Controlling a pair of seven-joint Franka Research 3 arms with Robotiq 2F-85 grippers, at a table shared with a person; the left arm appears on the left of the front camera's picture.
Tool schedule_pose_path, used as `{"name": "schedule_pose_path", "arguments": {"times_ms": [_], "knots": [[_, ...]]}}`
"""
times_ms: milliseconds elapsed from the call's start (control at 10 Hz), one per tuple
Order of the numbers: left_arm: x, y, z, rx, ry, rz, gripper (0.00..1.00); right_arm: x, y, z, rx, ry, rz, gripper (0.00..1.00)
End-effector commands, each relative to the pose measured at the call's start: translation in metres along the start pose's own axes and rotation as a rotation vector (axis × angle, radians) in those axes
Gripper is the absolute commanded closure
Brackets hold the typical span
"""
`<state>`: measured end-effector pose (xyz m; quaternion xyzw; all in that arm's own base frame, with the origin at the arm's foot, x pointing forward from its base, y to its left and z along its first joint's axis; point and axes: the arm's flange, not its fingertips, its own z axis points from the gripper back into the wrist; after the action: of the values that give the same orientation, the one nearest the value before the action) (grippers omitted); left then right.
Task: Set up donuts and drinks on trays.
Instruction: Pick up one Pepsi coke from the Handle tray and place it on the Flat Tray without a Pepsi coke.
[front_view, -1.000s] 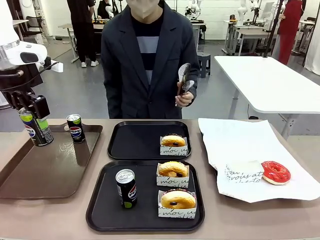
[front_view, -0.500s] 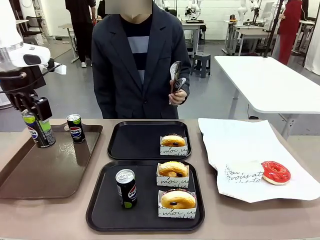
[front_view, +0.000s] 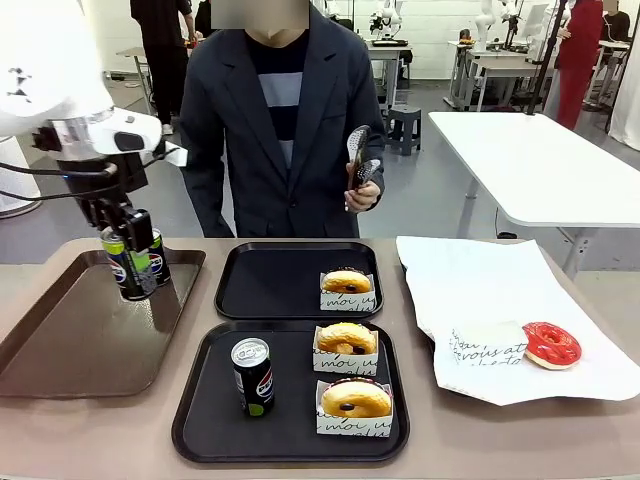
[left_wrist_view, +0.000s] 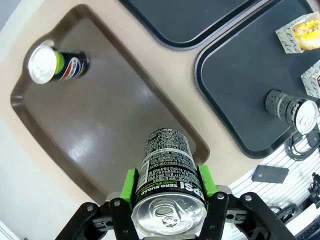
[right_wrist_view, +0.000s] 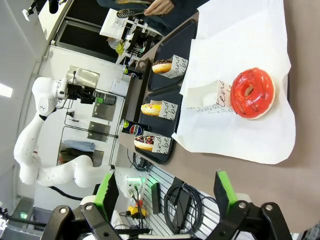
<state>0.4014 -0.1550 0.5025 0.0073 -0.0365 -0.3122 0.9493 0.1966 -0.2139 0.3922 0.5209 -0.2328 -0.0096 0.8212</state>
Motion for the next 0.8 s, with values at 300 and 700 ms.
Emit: {"name": "schedule_pose_path", "arguments": {"times_ms": [300, 700], "knots": [[0.0183, -0.0039, -0.0126, -0.006, 0.015, 0.013, 0.42, 0.0019, -0.0001, 0.0007, 0.019, -0.019, 0.016, 0.0], [0.0183, -0.0039, -0.0126, -0.006, 0.015, 0.013, 0.42, 0.0019, -0.0001, 0.0007, 0.019, -0.019, 0.016, 0.0]]}}
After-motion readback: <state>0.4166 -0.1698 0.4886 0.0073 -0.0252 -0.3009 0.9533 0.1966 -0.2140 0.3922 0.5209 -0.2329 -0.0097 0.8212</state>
